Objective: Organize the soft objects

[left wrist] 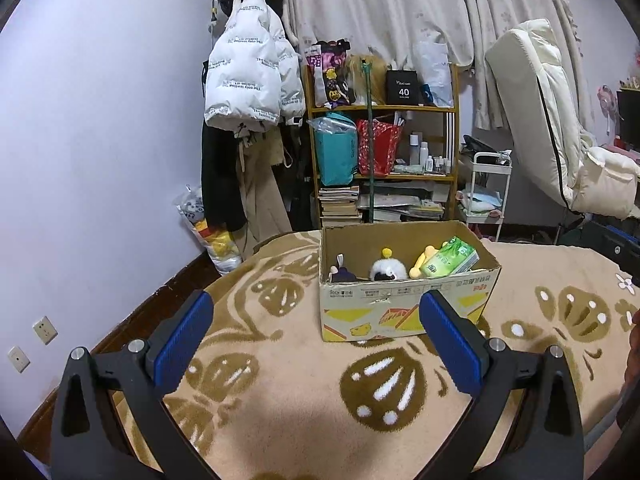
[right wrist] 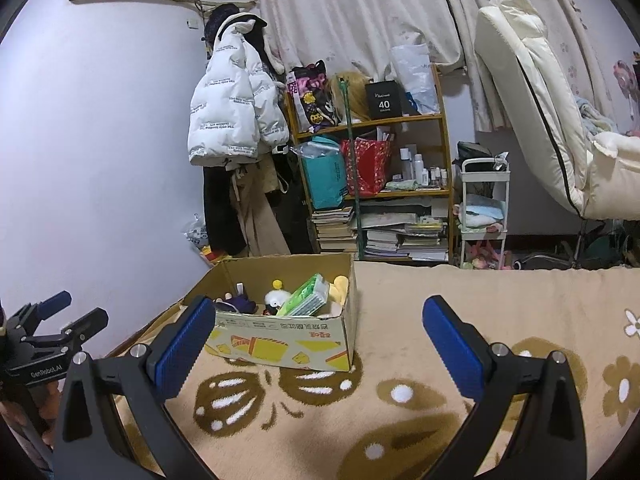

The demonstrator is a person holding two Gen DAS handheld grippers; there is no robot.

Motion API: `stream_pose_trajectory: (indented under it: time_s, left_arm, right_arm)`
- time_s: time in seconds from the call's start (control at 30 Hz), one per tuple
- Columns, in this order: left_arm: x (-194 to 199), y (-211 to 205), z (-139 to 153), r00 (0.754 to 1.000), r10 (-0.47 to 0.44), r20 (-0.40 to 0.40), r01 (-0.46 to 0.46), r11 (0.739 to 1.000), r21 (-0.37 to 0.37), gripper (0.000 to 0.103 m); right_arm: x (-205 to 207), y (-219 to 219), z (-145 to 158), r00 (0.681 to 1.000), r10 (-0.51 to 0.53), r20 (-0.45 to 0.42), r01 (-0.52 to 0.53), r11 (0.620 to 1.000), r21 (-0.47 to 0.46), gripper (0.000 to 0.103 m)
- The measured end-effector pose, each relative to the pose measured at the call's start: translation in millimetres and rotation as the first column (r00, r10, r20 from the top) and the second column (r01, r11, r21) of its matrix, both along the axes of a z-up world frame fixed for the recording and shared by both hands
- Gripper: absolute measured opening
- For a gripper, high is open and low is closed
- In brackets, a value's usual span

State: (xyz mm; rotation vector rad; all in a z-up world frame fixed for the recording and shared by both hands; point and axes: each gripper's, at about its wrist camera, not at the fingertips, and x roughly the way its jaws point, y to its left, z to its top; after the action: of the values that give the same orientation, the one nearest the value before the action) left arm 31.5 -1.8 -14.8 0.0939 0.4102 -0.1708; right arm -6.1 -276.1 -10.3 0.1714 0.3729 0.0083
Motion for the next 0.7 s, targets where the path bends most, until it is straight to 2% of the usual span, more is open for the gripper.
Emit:
stream_pose_trajectory:
  time_s: [0.7]
  left_arm:
    - [2.5, 4.2, -1.8, 1.0, 0.016, -0.007, -0.016, 1.0, 0.006, 0.102]
  right_arm:
    - [5.2, -3.2, -10.1, 1.0, -0.017, -0.007, 0.017, 0.999, -0.05, 0.103]
